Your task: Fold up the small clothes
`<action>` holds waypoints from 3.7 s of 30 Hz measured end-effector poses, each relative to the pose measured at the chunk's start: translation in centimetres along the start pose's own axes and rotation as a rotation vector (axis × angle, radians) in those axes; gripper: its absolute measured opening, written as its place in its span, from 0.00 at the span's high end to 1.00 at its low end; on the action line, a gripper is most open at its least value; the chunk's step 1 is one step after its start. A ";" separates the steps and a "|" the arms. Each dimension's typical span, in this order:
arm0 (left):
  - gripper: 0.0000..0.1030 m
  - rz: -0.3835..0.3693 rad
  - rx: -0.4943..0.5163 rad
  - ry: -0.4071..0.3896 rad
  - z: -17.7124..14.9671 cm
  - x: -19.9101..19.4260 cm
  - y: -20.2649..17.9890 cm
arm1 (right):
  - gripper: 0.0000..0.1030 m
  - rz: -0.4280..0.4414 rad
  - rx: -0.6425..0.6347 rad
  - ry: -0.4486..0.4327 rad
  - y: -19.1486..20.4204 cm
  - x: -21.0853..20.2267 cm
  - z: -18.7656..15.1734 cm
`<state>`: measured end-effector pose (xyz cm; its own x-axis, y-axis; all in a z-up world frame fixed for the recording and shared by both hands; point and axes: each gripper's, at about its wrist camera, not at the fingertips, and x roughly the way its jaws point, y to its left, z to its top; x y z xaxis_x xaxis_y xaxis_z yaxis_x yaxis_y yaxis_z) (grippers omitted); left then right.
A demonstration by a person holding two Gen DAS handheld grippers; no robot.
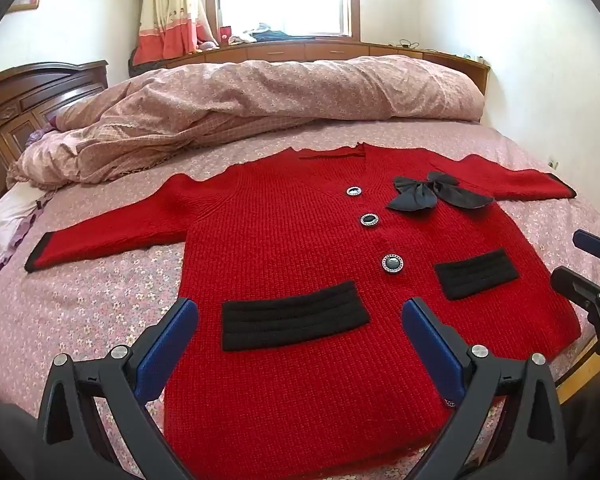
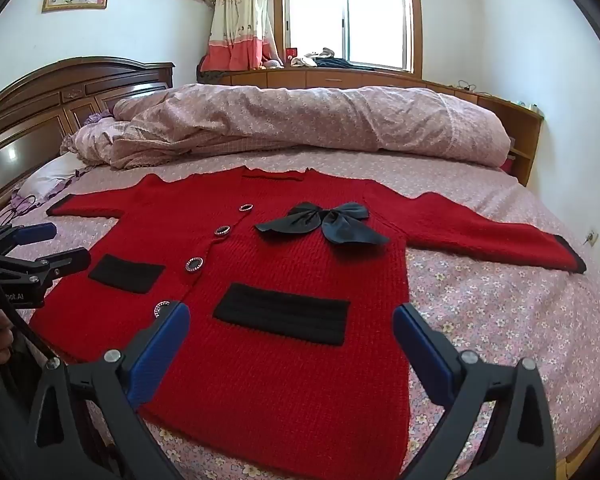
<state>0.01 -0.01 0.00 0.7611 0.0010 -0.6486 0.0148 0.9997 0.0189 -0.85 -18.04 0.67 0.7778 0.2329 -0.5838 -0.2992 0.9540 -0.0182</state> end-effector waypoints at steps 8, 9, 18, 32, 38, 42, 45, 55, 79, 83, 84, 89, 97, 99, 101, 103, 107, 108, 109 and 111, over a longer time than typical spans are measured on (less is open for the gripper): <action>0.04 0.003 0.001 -0.003 0.0 0.0 0.0 | 0.00 0.000 -0.001 -0.004 0.0 0.0 0.0; 0.04 0.004 0.001 -0.003 0.0 0.0 0.0 | 0.00 0.001 0.000 -0.004 0.0 0.0 0.0; 0.04 -0.002 0.004 -0.010 -0.1 0.4 -0.5 | 0.00 0.004 0.002 -0.003 0.0 0.1 0.0; 0.04 -0.002 -0.004 -0.012 0.2 -0.2 0.1 | 0.00 0.012 -0.001 0.004 0.5 0.5 -0.1; 0.04 -0.002 -0.006 -0.013 0.2 -0.2 0.1 | 0.00 0.011 -0.002 0.004 0.6 0.5 -0.1; 0.04 -0.003 -0.004 -0.011 0.2 -0.3 0.0 | 0.00 0.010 -0.001 0.004 0.5 0.4 -0.1; 0.04 -0.004 0.003 -0.018 0.3 -0.5 -0.1 | 0.00 0.013 0.000 0.006 0.5 0.5 -0.1; 0.04 -0.003 0.000 -0.014 0.4 -0.5 -0.1 | 0.00 0.012 -0.004 0.007 0.5 0.6 -0.1; 0.04 -0.004 0.002 -0.014 0.4 -0.5 -0.3 | 0.00 0.010 -0.006 0.008 0.6 0.7 -0.2; 0.04 -0.004 0.001 -0.013 0.4 -0.5 -0.3 | 0.00 0.011 -0.005 0.009 0.6 0.7 -0.2; 0.04 -0.004 0.001 -0.013 0.4 -0.5 -0.3 | 0.00 0.010 -0.005 0.008 0.6 0.7 -0.2; 0.04 -0.004 0.001 -0.013 0.4 -0.6 -0.3 | 0.00 0.010 -0.005 0.008 0.7 0.6 -0.2; 0.04 -0.004 0.005 -0.015 0.3 -0.6 -0.3 | 0.00 0.008 -0.005 0.009 0.7 0.7 -0.3; 0.04 0.010 0.011 -0.011 0.2 -0.5 0.0 | 0.00 0.012 0.001 0.009 0.6 0.7 -0.3; 0.04 0.019 0.003 -0.004 -0.1 -0.5 0.6 | 0.00 0.018 0.005 0.007 0.7 0.8 -0.2; 0.04 0.026 -0.015 -0.002 -0.2 -0.6 1.7 | 0.00 0.025 0.011 0.003 0.9 0.9 0.1; 0.04 -0.006 -0.097 0.026 0.4 -0.4 5.5 | 0.00 0.056 0.018 -0.007 1.7 1.6 1.3; 0.04 -0.023 -0.136 0.032 0.8 -0.3 6.9 | 0.00 0.069 0.019 -0.008 2.0 1.8 1.8; 0.04 -0.034 -0.176 0.037 1.2 -0.1 8.6 | 0.00 0.077 0.019 -0.009 2.2 2.1 2.2; 0.04 -0.020 -0.218 0.042 2.1 0.2 11.9 | 0.00 0.095 0.012 -0.014 2.8 2.8 3.4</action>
<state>1.75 11.84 1.69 0.7344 -0.0227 -0.6784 -0.1143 0.9810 -0.1566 2.39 -14.07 1.74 0.7540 0.3248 -0.5709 -0.3651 0.9298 0.0468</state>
